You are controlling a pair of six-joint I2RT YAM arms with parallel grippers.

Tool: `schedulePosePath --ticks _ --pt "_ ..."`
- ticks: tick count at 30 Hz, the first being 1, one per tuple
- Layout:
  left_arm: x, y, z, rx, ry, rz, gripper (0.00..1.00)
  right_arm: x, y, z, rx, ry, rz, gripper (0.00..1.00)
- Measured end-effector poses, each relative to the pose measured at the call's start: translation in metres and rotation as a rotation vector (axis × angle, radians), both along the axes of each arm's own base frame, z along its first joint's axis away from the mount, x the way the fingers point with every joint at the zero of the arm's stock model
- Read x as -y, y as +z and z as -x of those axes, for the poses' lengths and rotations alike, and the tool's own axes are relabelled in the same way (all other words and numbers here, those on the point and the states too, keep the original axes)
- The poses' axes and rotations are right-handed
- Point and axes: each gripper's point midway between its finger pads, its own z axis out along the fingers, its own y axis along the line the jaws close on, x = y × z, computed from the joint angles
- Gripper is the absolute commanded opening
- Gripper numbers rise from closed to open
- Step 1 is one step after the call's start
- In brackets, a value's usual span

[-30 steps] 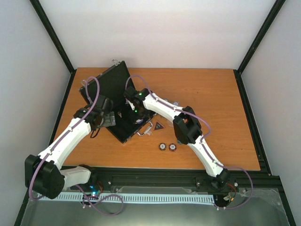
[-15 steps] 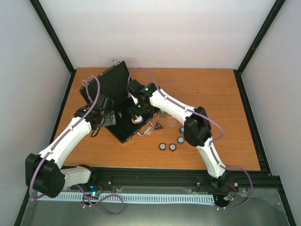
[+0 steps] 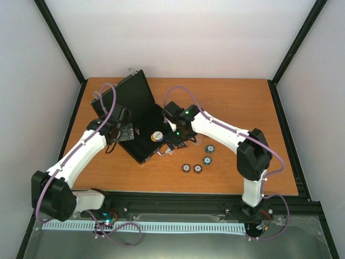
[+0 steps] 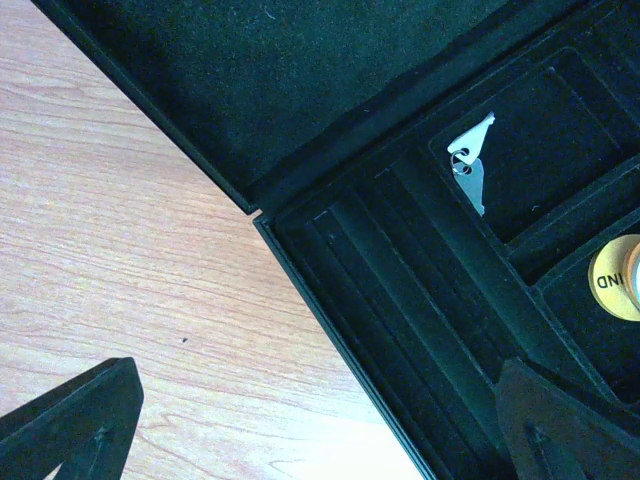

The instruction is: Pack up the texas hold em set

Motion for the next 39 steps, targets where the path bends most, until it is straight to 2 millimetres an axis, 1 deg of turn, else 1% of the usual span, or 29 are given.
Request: schedulePosePath --ticks 6,15,19,23,30,39 --pt "0.0 -0.003 -0.001 -0.011 0.0 -0.003 1.0 0.011 -0.026 0.006 -0.029 -0.012 0.026 1.0" --pt "0.0 -0.003 0.0 -0.012 0.0 -0.003 1.0 0.008 -0.041 -0.006 -0.002 -0.049 0.029 1.0" --pt "0.0 -0.003 0.0 -0.012 0.0 -0.003 1.0 0.01 -0.047 -0.006 -0.002 -0.057 0.036 1.0" --pt "0.0 -0.003 0.0 -0.012 0.0 -0.004 1.0 0.012 -0.058 -0.006 -0.013 -0.061 0.045 1.0" --pt "0.0 -0.003 0.0 -0.012 0.0 -0.003 1.0 0.013 -0.084 -0.01 -0.04 -0.07 0.066 1.0" --pt "0.0 -0.003 0.0 -0.012 0.0 -0.002 1.0 0.019 -0.098 -0.021 -0.049 -0.098 0.073 1.0"
